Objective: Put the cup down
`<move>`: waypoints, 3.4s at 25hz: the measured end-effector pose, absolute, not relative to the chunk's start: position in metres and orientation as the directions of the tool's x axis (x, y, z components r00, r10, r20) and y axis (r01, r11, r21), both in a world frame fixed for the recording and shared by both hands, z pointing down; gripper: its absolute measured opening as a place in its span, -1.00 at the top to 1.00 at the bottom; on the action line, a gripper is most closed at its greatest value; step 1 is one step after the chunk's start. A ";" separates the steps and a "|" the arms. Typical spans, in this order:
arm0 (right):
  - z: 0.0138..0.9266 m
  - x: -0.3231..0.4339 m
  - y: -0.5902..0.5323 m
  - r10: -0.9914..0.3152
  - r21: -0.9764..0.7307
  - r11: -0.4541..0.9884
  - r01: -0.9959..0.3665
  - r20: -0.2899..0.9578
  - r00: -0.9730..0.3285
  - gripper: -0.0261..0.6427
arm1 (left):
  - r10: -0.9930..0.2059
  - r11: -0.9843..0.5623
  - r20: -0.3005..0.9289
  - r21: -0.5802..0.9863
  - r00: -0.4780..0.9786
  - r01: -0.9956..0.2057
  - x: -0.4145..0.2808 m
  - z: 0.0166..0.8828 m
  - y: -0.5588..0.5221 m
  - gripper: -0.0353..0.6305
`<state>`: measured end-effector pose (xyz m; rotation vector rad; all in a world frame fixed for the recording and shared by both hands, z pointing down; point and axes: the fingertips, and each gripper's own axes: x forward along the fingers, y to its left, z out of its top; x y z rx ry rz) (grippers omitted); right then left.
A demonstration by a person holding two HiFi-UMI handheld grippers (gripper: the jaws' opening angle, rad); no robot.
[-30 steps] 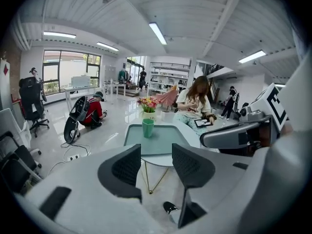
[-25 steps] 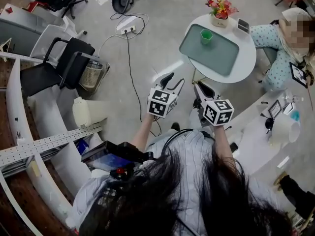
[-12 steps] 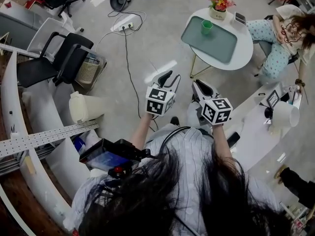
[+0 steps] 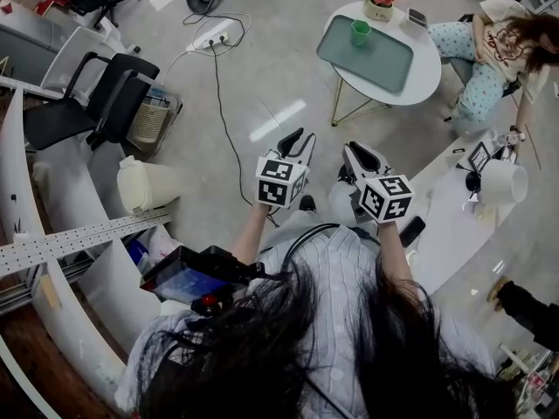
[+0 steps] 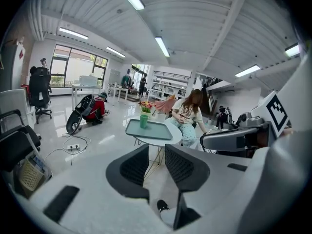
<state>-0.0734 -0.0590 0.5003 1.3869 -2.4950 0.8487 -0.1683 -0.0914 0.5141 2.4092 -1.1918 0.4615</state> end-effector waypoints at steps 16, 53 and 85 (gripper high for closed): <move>0.504 -0.048 -0.009 -0.727 -0.400 0.380 -0.834 0.427 -0.537 0.71 | -0.658 -0.568 0.450 0.229 0.603 -0.791 -0.132 0.508 -0.049 0.62; 0.487 0.058 0.184 -0.690 -0.367 0.536 -0.760 0.328 -0.645 0.71 | -0.747 -0.491 0.449 0.124 0.490 -0.862 -0.028 0.492 0.176 0.84; 0.480 0.040 0.221 -0.661 -0.316 0.604 -0.731 0.313 -0.682 0.71 | -0.753 -0.486 0.457 0.098 0.473 -0.869 -0.038 0.492 0.214 0.85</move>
